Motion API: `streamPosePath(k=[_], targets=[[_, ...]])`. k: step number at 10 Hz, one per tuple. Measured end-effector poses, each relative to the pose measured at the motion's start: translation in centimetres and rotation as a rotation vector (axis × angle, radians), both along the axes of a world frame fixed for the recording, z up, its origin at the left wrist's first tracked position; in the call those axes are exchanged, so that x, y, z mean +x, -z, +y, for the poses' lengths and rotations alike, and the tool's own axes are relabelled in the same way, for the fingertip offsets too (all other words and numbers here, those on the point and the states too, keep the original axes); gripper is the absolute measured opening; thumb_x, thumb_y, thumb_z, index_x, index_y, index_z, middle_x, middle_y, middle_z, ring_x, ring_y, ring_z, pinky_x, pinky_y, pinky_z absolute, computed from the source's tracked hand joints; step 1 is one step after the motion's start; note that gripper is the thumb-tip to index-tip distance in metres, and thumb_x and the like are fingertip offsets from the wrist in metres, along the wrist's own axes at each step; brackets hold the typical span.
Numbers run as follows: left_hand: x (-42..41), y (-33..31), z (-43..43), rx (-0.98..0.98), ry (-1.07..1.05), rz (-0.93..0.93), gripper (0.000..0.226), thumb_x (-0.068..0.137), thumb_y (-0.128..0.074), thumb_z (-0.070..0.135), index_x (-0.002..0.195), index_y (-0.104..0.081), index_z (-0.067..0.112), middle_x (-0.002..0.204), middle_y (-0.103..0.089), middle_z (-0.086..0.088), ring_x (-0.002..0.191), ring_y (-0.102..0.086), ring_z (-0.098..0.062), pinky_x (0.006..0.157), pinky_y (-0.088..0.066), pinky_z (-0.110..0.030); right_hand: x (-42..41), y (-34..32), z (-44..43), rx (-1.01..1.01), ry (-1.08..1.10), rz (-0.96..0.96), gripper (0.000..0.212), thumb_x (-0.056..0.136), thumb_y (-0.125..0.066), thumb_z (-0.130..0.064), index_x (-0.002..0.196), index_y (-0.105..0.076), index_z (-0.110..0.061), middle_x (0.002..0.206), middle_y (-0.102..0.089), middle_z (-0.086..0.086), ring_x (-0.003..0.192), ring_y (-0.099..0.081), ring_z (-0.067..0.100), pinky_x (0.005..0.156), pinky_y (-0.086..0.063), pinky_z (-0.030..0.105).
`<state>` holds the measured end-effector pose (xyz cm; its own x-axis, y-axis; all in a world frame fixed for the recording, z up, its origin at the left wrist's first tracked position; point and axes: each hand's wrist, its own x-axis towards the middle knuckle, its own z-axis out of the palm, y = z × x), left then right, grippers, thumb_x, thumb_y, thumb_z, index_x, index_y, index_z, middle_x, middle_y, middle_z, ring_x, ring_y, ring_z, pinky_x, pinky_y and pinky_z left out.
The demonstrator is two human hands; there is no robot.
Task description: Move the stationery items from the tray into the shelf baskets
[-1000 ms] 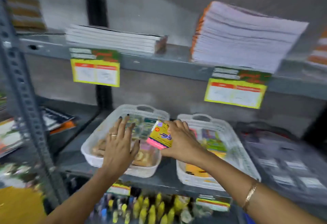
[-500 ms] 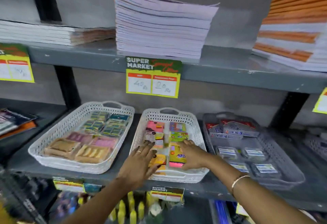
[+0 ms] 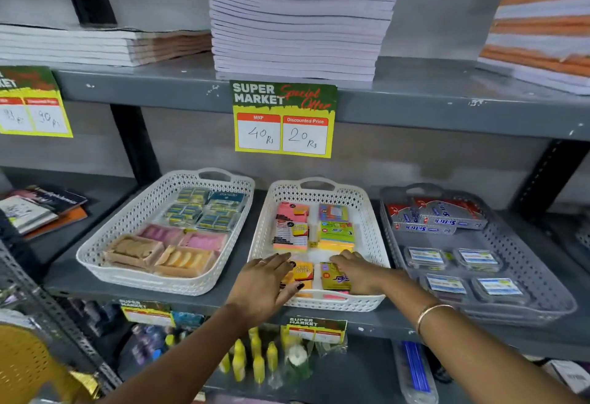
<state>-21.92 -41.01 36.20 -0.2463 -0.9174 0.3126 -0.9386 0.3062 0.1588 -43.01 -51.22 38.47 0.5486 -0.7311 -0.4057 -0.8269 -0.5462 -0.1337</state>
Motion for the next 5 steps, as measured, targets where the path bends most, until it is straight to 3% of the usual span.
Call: streamPosePath(k=[2, 4, 5], targets=[[-0.1, -0.2, 0.0, -0.005, 0.002, -0.002, 0.078, 0.091, -0.005, 0.063, 0.106, -0.065, 0.016, 0.125, -0.06, -0.006, 0.106, -0.06, -0.024, 0.083, -0.047, -0.039, -0.1, -0.2, 0.1, -0.019, 0.017, 0.021, 0.063, 0.087, -0.052, -0.001, 0.141, -0.022, -0.004, 0.139, -0.03, 0.017, 0.13, -0.03, 0.032, 0.107, -0.031, 0.04], [0.0, 0.2, -0.2, 0.009, 0.002, 0.007, 0.085, 0.089, 0.001, 0.067, 0.112, -0.064, 0.017, 0.132, -0.055, -0.005, 0.117, -0.053, -0.025, 0.09, -0.044, -0.042, -0.4, -0.5, 0.5, -0.005, 0.036, 0.045, 0.071, 0.085, -0.053, 0.001, 0.145, -0.015, -0.009, 0.147, -0.024, 0.016, 0.136, -0.023, 0.031, 0.113, -0.027, 0.038], [-0.1, 0.2, -0.3, 0.026, -0.006, 0.023, 0.088, 0.087, 0.003, 0.068, 0.127, -0.055, 0.016, 0.143, -0.042, -0.005, 0.13, -0.039, -0.025, 0.101, -0.034, -0.044, -0.3, -1.8, 0.9, -0.005, 0.128, -0.099, 0.085, 0.082, -0.063, -0.008, 0.147, -0.009, -0.012, 0.154, -0.015, 0.013, 0.142, -0.015, 0.031, 0.117, -0.022, 0.039]])
